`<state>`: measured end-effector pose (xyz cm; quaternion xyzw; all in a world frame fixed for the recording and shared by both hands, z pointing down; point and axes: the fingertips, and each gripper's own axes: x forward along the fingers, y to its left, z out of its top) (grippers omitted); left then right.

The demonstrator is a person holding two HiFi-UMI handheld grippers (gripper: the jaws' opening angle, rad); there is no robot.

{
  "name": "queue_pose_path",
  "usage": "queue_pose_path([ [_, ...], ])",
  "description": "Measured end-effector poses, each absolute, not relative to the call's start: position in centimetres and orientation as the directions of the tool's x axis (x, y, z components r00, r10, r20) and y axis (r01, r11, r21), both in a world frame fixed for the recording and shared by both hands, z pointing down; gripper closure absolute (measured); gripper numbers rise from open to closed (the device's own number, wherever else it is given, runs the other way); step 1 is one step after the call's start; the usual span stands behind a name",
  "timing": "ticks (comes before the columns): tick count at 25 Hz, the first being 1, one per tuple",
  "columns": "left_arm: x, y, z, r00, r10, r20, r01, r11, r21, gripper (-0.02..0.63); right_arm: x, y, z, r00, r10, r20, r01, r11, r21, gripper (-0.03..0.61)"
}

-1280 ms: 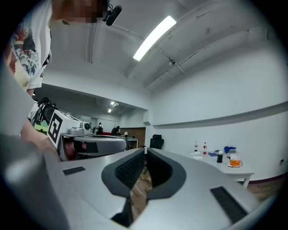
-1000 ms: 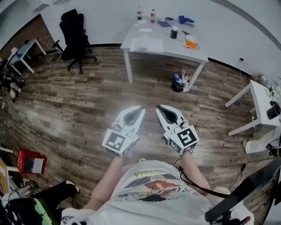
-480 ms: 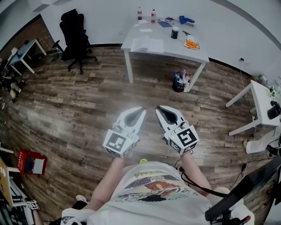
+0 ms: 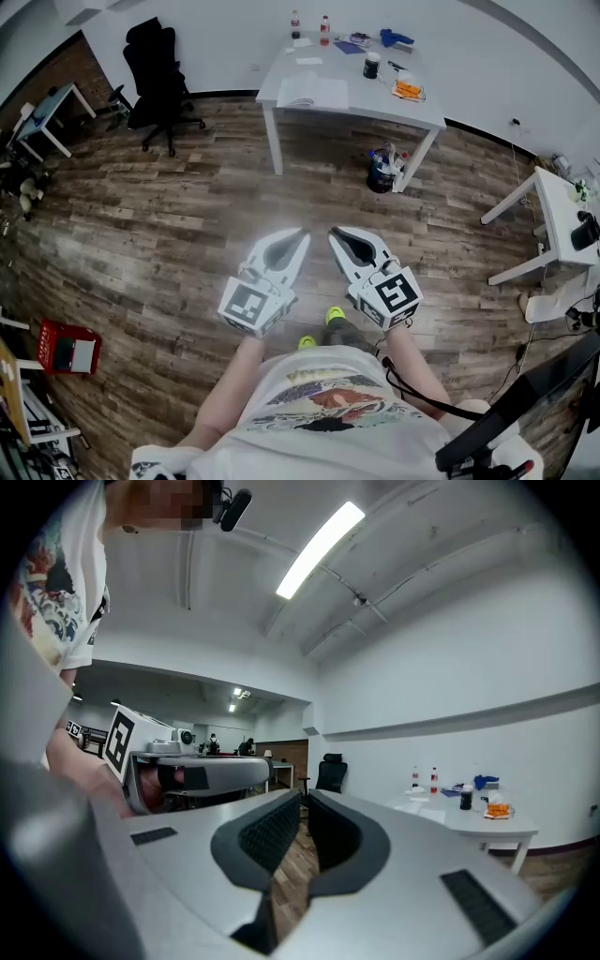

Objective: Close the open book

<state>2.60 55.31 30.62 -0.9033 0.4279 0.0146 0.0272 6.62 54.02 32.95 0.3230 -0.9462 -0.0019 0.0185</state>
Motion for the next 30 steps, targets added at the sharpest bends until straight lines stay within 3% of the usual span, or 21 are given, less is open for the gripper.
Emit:
queue_pose_path([
  [14, 2.1, 49.6, 31.8, 0.619, -0.784, -0.047, -0.785, -0.618, -0.03, 0.6, 7.2, 47.6, 34.0, -0.79, -0.611, 0.05, -0.611, 0.791, 0.003, 0.548],
  [30, 2.7, 35.6, 32.2, 0.546, -0.837, -0.022, -0.837, -0.546, -0.032, 0.6, 8.0, 33.3, 34.4, -0.837, -0.542, 0.081, -0.543, 0.839, 0.003, 0.548],
])
